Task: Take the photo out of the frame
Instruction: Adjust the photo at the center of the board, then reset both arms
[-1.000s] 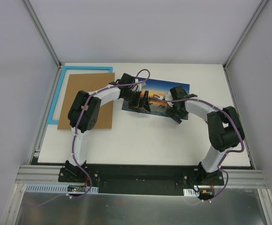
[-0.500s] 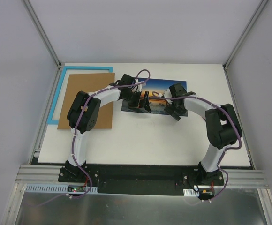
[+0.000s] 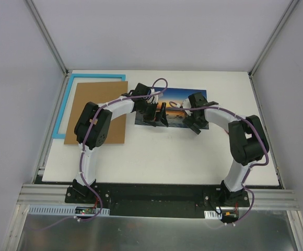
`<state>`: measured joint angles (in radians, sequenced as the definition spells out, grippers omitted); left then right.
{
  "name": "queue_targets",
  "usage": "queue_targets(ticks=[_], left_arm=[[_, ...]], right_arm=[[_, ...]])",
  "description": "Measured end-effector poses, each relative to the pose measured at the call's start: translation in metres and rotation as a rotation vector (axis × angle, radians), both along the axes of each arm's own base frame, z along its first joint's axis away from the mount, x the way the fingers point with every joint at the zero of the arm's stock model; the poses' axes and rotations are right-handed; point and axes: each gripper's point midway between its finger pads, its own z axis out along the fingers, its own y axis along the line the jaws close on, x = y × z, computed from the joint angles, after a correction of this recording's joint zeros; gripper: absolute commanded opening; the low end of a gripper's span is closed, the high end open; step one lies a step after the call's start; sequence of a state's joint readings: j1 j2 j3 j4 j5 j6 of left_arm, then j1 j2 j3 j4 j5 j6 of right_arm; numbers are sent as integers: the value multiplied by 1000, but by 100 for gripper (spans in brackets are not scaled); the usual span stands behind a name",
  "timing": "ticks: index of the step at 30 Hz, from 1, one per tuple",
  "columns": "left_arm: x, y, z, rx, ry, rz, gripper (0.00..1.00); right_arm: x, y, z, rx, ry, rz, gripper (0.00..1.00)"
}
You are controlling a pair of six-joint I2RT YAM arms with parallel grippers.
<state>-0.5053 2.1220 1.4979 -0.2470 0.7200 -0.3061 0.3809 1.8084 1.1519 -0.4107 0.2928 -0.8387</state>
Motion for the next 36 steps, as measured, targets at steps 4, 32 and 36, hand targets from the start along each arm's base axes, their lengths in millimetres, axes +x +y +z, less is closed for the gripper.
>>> queue_targets(ticks=[4,32,36], left_arm=[[-7,5,2,20,10,4,99],[16,161,225,-48,-582,218,99],[-6,190,218,34,-631,266,99]], right_arm=[[-10,3,2,26,32,11,96],[-88,-32,180,338,-373,-137,96],[-100,-39,192,423,-413,-201,96]])
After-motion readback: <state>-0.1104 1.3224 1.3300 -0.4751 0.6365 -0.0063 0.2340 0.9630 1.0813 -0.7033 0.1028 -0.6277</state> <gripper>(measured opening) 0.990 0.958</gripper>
